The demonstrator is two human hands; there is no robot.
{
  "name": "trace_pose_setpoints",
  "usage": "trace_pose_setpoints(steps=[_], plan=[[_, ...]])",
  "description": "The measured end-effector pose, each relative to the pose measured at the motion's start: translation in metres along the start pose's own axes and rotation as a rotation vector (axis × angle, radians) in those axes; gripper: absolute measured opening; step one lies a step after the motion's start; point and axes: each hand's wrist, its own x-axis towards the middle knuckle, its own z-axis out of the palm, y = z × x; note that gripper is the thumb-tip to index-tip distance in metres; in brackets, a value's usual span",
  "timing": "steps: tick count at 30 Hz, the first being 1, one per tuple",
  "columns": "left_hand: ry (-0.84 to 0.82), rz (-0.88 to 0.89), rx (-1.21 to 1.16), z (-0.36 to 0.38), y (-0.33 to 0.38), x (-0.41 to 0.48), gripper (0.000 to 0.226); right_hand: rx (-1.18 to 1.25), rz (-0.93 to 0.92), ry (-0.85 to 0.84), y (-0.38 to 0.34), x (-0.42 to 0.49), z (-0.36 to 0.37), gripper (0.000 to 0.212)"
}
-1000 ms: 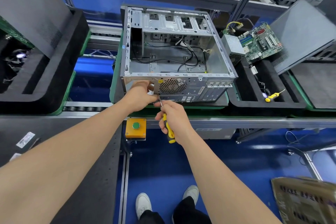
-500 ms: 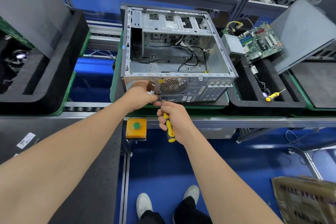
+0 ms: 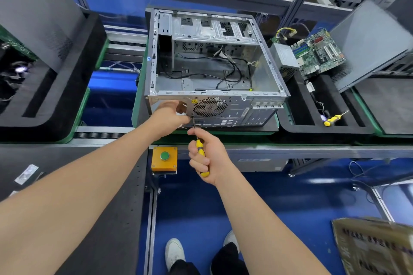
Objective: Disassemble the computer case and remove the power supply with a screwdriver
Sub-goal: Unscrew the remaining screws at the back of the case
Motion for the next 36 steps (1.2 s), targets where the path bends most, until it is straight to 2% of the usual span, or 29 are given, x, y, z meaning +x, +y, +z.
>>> trace_pose_setpoints(steps=[1, 4, 5, 6, 9, 12, 15, 18, 21, 23, 25, 26, 29, 31, 33, 36], plan=[[0.003, 0.001, 0.01, 0.0, 0.0, 0.0, 0.021, -0.232, -0.082, 0.115, -0.002, -0.001, 0.004, 0.022], [0.022, -0.011, 0.025, 0.001, 0.001, 0.001, 0.019, -1.174, -0.452, 0.508, -0.002, -0.006, 0.014, 0.019], [0.025, -0.004, 0.02, 0.002, 0.002, 0.0, 0.014, -1.365, -0.526, 0.587, 0.002, -0.006, 0.016, 0.019], [0.026, 0.012, 0.011, 0.002, 0.002, -0.001, 0.012, -1.443, -0.569, 0.634, 0.006, -0.007, 0.018, 0.022], [0.039, 0.054, 0.018, 0.002, 0.005, -0.006, 0.018, -1.279, -0.546, 0.599, 0.011, -0.005, 0.014, 0.035], [0.047, 0.044, 0.02, 0.0, 0.008, -0.007, 0.021, -0.998, -0.362, 0.465, -0.001, -0.005, 0.012, 0.036], [0.043, 0.029, 0.056, -0.002, 0.007, -0.006, 0.022, -0.469, -0.128, 0.143, -0.007, -0.008, 0.005, 0.024], [0.032, 0.006, 0.093, -0.002, 0.004, -0.006, 0.018, -0.22, -0.011, -0.098, -0.004, -0.014, -0.009, 0.018], [0.021, -0.027, 0.125, -0.003, 0.006, -0.006, 0.029, 0.121, 0.045, -0.199, 0.002, -0.01, -0.013, 0.022], [0.02, -0.03, 0.143, -0.004, 0.008, -0.006, 0.031, 0.204, 0.045, -0.165, 0.007, -0.007, -0.008, 0.025], [0.018, -0.044, 0.193, -0.004, 0.009, -0.006, 0.035, 0.043, -0.001, -0.02, 0.008, -0.006, -0.002, 0.029], [0.016, -0.055, 0.219, -0.004, 0.01, -0.005, 0.038, -0.132, -0.063, 0.09, 0.009, -0.007, 0.0, 0.03], [0.018, -0.074, 0.241, -0.004, 0.011, -0.005, 0.043, -0.962, -0.431, 0.445, 0.011, -0.012, 0.009, 0.025], [0.024, -0.072, 0.236, -0.003, 0.011, -0.005, 0.045, -1.42, -0.573, 0.607, 0.014, -0.013, 0.012, 0.019], [0.032, -0.072, 0.228, -0.003, 0.012, -0.006, 0.045, -1.525, -0.6, 0.698, 0.016, -0.011, 0.014, 0.013], [0.027, -0.081, 0.225, -0.003, 0.014, -0.007, 0.045, -1.326, -0.62, 0.644, 0.013, -0.011, 0.01, 0.008]])
